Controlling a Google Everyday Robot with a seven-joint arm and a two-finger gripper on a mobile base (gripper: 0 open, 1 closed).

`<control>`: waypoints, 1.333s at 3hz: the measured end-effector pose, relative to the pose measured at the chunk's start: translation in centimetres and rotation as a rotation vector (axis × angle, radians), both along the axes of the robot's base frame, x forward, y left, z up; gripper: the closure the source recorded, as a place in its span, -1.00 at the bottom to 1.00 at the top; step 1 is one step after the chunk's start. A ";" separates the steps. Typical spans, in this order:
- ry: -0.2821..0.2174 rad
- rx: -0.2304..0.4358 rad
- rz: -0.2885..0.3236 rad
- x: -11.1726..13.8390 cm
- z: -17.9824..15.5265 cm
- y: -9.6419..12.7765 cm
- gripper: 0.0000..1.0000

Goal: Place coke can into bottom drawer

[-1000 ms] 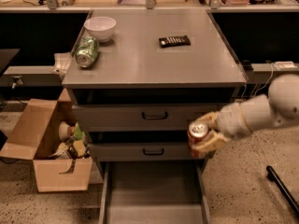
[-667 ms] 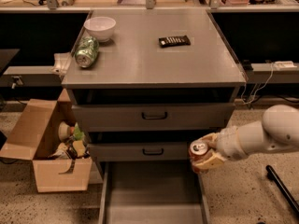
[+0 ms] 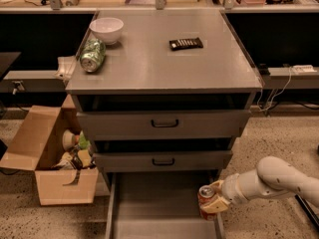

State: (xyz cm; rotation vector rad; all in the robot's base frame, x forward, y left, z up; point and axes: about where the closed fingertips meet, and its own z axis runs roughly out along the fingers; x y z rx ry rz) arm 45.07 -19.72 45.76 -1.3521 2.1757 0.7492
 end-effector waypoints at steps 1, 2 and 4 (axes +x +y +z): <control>0.000 0.000 0.000 0.0 0.0 0.0 1.00; 0.009 -0.040 -0.014 0.3 -2.8 0.3 1.00; 0.049 -0.150 -0.033 2.8 -12.9 1.7 1.00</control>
Offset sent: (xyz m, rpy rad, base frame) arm 0.0103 0.0037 -0.0778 -0.1186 0.0199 -0.0470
